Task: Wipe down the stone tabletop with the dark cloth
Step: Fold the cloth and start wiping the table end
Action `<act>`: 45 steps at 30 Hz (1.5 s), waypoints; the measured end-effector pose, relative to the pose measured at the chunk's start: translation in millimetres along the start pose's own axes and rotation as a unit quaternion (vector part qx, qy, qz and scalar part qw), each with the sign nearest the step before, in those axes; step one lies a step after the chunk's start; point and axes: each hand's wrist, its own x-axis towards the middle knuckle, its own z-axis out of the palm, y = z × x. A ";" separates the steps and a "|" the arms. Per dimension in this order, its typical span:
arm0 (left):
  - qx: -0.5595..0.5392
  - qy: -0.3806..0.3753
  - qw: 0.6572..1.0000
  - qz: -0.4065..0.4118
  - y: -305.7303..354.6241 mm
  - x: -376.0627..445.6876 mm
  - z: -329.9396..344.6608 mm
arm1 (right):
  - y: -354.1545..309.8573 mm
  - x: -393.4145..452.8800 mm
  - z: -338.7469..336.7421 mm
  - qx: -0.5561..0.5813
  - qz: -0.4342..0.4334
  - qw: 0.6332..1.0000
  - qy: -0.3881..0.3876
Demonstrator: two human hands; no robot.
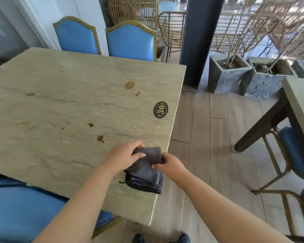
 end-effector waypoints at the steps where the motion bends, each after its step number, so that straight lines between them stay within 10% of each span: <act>1: 0.003 0.028 1.000 0.003 6.7 2.8 -5.3 | -3.5 4.2 -10.5 0.010 -0.013 1.000 0.001; 9: -0.123 0.206 0.971 -0.009 54.1 55.7 -27.2 | -50.5 45.9 -103.5 0.000 -0.131 0.988 0.086; 19: -0.280 0.134 0.946 -0.093 27.8 195.2 -52.0 | -94.3 170.2 -189.6 -0.006 -0.176 0.983 0.055; 26: -0.196 0.192 0.951 -0.143 4.9 323.1 -74.2 | -136.8 278.2 -235.0 -0.030 -0.175 0.983 0.043; 31: -0.396 0.180 0.872 -0.225 4.0 397.0 -94.6 | -167.9 341.4 -269.3 -0.081 -0.237 0.968 0.037; 36: -0.472 0.226 0.812 -0.260 0.2 447.6 -104.0 | -171.1 407.6 -281.9 -0.254 -0.329 0.909 0.009; 45: -0.282 0.258 0.858 -0.344 -12.2 457.7 -39.8 | -116.1 437.0 -256.2 -0.439 -0.396 0.792 -0.152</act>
